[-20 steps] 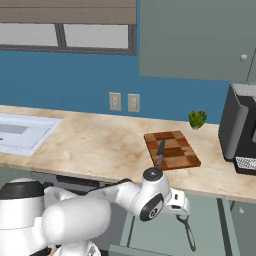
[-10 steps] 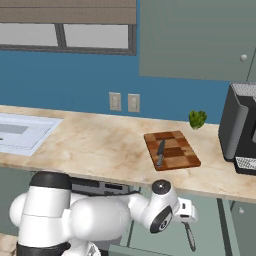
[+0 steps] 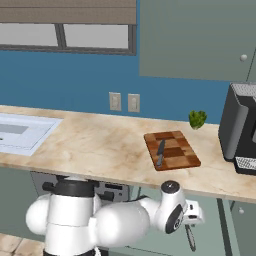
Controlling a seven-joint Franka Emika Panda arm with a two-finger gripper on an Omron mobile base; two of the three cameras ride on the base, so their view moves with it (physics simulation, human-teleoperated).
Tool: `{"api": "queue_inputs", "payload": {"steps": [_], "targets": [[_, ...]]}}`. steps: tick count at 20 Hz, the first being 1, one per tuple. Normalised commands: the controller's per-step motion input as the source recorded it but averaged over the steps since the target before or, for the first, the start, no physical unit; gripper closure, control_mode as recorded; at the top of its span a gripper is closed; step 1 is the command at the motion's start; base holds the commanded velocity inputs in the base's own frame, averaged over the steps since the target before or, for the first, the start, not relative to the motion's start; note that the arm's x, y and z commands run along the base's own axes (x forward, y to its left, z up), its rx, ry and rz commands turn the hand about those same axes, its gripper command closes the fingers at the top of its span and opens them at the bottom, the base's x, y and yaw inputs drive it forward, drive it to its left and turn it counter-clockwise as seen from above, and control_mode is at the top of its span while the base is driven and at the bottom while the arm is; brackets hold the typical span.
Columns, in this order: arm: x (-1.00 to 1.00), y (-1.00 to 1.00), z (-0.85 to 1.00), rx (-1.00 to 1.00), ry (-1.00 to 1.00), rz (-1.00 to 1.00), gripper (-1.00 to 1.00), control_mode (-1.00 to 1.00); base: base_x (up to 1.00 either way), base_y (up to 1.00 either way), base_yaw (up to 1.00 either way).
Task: Open the drawer on the right and place the cutting tools on the cutting board.
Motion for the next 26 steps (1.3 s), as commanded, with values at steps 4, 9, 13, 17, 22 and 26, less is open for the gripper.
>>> {"api": "queue_inputs", "payload": {"steps": [4,9,13,17,22,26], "targets": [[0.08,-0.29,-0.26,0.03,0.13,0.03,-1.00,-1.00,0.00,0.00,0.00],[0.05,-0.21,-0.36,0.05,0.11,0.04,-1.00,-1.00,0.00,0.00,0.00],[0.01,-0.17,-0.30,0.05,0.07,0.04,-1.00,-1.00,0.00,0.00,0.00],[0.00,-0.21,-0.23,0.04,0.02,0.06,-1.00,-1.00,0.00,0.00,0.00],[0.00,-0.22,-0.19,0.03,0.00,0.07,-1.00,-1.00,0.00,0.00,0.00],[-0.14,-0.05,-0.21,0.00,0.00,0.07,1.00,-1.00,0.00,0.00,0.00]]}}
